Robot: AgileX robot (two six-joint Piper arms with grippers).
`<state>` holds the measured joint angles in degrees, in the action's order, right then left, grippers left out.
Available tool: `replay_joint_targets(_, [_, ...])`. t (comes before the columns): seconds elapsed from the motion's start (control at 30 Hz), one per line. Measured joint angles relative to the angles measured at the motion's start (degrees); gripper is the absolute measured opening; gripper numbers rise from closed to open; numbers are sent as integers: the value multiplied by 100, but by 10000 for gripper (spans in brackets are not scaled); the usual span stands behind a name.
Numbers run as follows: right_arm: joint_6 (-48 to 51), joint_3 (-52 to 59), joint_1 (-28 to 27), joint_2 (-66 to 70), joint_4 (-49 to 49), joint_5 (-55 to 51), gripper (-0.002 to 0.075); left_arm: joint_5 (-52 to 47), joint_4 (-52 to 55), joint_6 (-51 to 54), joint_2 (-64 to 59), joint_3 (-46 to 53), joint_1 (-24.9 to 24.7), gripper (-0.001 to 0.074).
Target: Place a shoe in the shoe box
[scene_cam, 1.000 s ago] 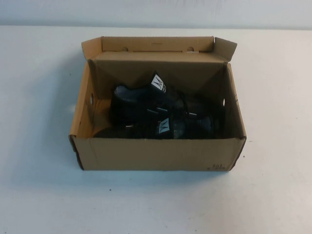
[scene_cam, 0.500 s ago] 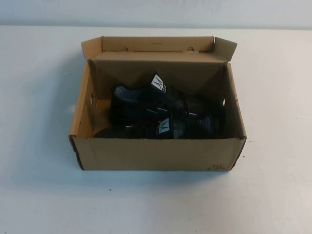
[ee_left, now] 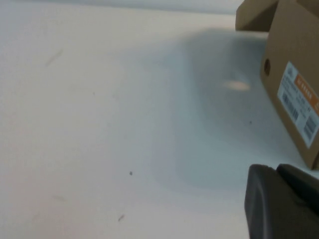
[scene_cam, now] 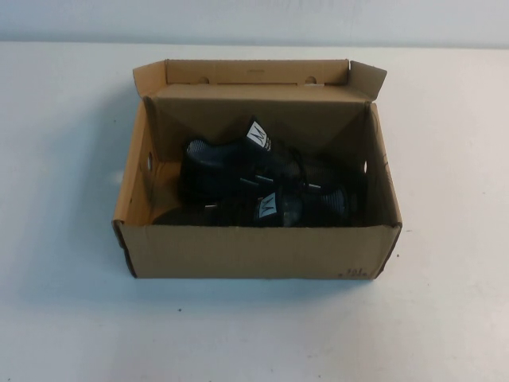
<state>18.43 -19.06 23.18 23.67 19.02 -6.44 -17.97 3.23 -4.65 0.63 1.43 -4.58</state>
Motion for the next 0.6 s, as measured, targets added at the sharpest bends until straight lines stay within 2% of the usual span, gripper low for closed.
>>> replay_joint_targets(0.1, [0,0,0,0,0,-25,-16,-410,0,-64,0,9,0,-1])
replay_joint_targets(0.6, [0,0,0,0,0,-252,-16,-445,0,-288,0,9,0,-1])
